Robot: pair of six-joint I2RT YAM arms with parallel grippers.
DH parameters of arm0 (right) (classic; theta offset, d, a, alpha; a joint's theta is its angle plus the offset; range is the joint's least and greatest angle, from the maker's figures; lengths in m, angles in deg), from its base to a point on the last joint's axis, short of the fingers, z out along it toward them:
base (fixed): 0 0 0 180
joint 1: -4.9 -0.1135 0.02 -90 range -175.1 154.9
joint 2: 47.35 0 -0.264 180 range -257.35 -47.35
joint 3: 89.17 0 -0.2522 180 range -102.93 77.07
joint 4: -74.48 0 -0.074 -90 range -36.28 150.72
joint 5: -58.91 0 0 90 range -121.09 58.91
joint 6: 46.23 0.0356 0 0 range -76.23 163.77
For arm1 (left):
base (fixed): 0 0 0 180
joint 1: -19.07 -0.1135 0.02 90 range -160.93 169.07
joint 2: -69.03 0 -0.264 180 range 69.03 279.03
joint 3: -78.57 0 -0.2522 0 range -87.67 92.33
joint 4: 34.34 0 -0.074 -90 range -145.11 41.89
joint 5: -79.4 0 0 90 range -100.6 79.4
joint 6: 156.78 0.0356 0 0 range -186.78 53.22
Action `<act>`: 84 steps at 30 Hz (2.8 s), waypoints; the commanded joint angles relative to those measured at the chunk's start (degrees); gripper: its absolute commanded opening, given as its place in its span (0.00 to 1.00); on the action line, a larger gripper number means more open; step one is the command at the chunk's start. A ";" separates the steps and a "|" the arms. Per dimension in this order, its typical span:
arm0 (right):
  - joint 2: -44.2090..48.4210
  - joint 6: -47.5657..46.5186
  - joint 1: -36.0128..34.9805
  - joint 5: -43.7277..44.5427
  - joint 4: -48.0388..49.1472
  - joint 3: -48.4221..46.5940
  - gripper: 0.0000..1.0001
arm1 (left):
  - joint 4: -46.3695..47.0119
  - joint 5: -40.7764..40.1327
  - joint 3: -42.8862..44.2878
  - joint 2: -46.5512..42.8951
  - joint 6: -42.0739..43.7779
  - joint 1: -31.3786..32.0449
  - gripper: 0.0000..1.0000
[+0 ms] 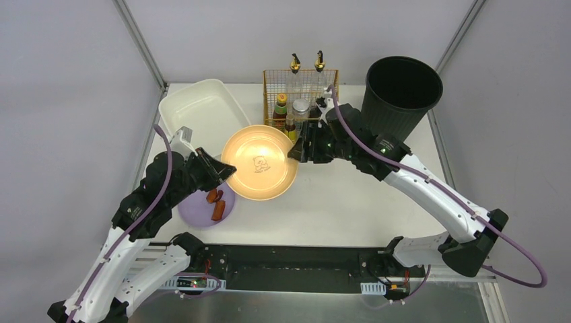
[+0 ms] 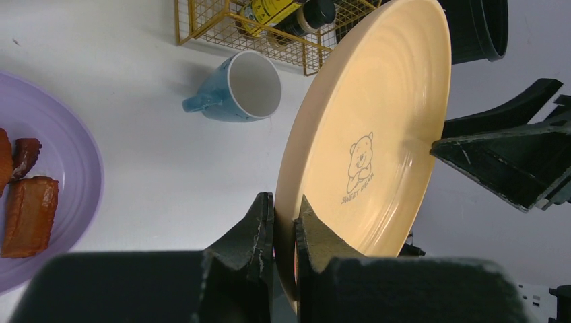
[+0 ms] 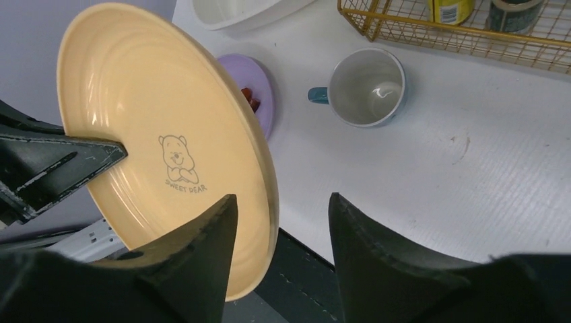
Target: Clear the kitchen counter
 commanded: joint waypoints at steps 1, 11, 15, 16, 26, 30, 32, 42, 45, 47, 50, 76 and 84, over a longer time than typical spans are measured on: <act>5.57 -2.13 0.21 7.22 -1.89 -1.89 0.58 | 2.98 -2.90 1.64 0.41 0.98 0.06 0.00; 15.73 -3.74 1.13 14.82 -4.93 7.03 0.64 | 4.02 -7.50 4.42 5.09 4.94 -1.15 0.00; 17.96 -3.73 1.22 15.09 -5.15 10.12 0.64 | 5.66 -2.85 5.27 8.10 5.85 -8.44 0.00; 18.30 -3.67 1.23 15.05 -5.22 10.78 0.64 | 6.42 -0.48 5.27 8.60 5.86 -11.34 0.00; 19.80 -4.17 1.36 13.14 -5.17 13.59 0.64 | 16.27 12.42 4.65 17.64 1.61 -30.18 0.00; 21.08 -3.69 1.35 11.72 -4.49 15.32 0.64 | 19.97 13.21 4.44 22.52 -1.53 -34.76 0.00; 21.98 -3.58 1.39 11.53 -4.37 16.34 0.64 | 21.47 12.91 4.71 24.84 -2.65 -36.61 0.00; 25.80 -4.17 1.38 10.68 -5.18 18.90 0.65 | 28.62 7.50 7.38 39.51 -11.39 -42.08 0.00; 26.53 -3.87 1.36 9.92 -5.48 19.53 0.65 | 30.76 4.04 8.14 43.02 -13.23 -42.30 0.00; 27.05 -3.63 1.37 9.49 -5.60 20.03 0.65 | 31.15 2.20 9.31 45.28 -13.40 -42.49 0.00; 27.92 -3.24 1.31 8.92 -5.56 21.05 0.65 | 32.61 0.69 10.63 48.81 -14.18 -43.39 0.00; 24.97 -2.93 1.32 6.29 -3.77 23.10 0.66 | 40.42 1.83 16.46 70.40 -17.90 -46.16 0.00; 25.74 -2.39 1.31 6.92 -4.58 23.62 0.66 | 40.57 1.71 18.16 74.46 -18.69 -46.14 0.00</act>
